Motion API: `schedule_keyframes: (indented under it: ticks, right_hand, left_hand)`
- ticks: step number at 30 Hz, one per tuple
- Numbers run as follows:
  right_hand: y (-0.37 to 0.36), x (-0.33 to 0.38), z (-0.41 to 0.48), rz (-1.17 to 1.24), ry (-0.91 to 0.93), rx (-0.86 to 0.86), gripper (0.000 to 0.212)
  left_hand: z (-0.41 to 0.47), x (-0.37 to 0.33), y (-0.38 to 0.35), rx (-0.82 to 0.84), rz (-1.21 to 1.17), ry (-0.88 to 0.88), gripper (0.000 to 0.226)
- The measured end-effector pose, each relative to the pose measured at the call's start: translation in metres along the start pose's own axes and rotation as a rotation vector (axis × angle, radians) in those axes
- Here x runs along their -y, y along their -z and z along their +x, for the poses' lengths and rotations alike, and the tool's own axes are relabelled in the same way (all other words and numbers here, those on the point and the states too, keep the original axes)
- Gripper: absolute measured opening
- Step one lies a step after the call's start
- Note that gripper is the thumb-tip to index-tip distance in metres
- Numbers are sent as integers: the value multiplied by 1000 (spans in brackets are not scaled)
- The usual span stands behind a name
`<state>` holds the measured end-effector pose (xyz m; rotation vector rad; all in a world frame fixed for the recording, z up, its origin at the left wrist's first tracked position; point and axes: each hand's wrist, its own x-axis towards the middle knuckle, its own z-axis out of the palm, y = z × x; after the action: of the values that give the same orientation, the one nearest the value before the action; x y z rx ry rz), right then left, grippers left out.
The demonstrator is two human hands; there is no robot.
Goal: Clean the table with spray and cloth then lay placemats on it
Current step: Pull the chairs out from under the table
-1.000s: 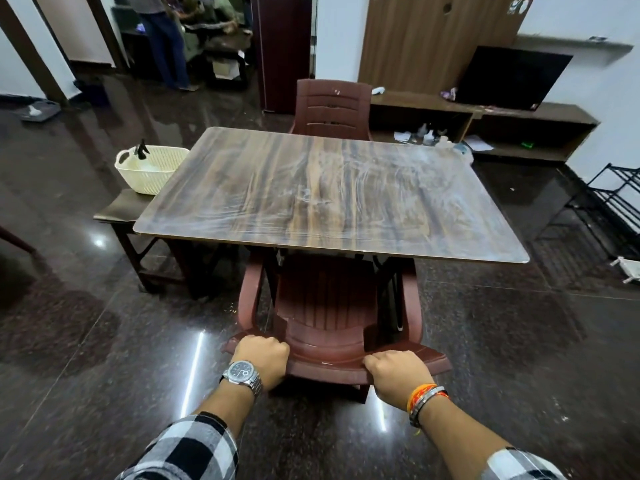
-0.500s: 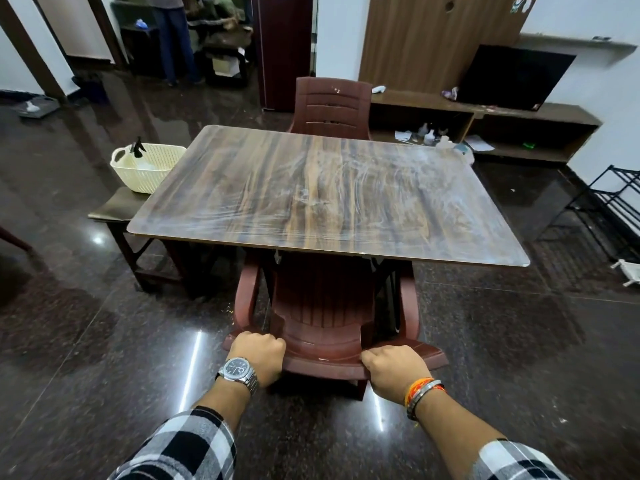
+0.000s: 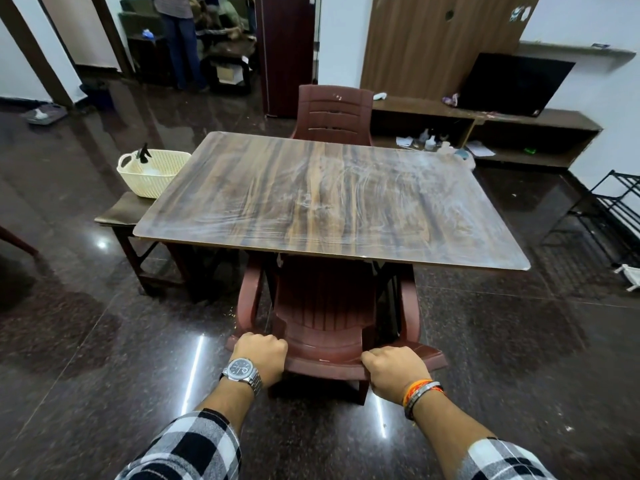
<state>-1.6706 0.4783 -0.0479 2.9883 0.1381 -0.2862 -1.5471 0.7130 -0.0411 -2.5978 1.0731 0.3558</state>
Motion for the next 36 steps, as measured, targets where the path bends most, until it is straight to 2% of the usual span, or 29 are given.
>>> schedule_keyframes:
  ticks: [2, 6, 8, 10, 11, 13, 16, 18, 21, 25, 29, 36]
  right_hand:
    - [5, 1, -1, 46, 17, 9, 18]
    - [13, 5, -3, 129, -8, 83, 26]
    - [14, 5, -5, 186, 6, 81, 41]
    - [14, 0, -5, 310, 64, 115, 70]
    - [16, -1, -1, 401, 90, 147, 80]
    - [24, 0, 13, 550, 111, 168, 86]
    - [32, 15, 51, 630, 47, 13, 80]
    - [41, 30, 79, 616, -5, -85, 73]
    - [56, 64, 137, 555, 40, -181, 75]
    - [71, 125, 234, 503, 106, -221, 63]
    - [80, 195, 316, 515, 60, -204, 63]
    - [141, 290, 466, 539, 73, -228, 66]
  left_hand:
    - [-1, 0, 2, -3, -4, -5, 27]
    - [-2, 3, 0, -36, -45, -51, 37]
    - [-4, 9, 0, -36, -115, -106, 73]
    - [-9, 18, 4, -26, -271, -141, 117]
    - [-11, 24, 6, -58, -356, -151, 125]
    - [-13, 36, 7, -202, -477, -117, 127]
    - [-11, 65, -4, -375, -526, 46, 112]
    - [-10, 89, -12, -378, -530, 131, 103]
    - [-4, 146, -27, -398, -543, 265, 96]
    - [9, 244, -49, -411, -592, 426, 96]
    - [11, 339, -70, -349, -673, 479, 105]
    - [61, 520, -71, -365, -790, 531, 110]
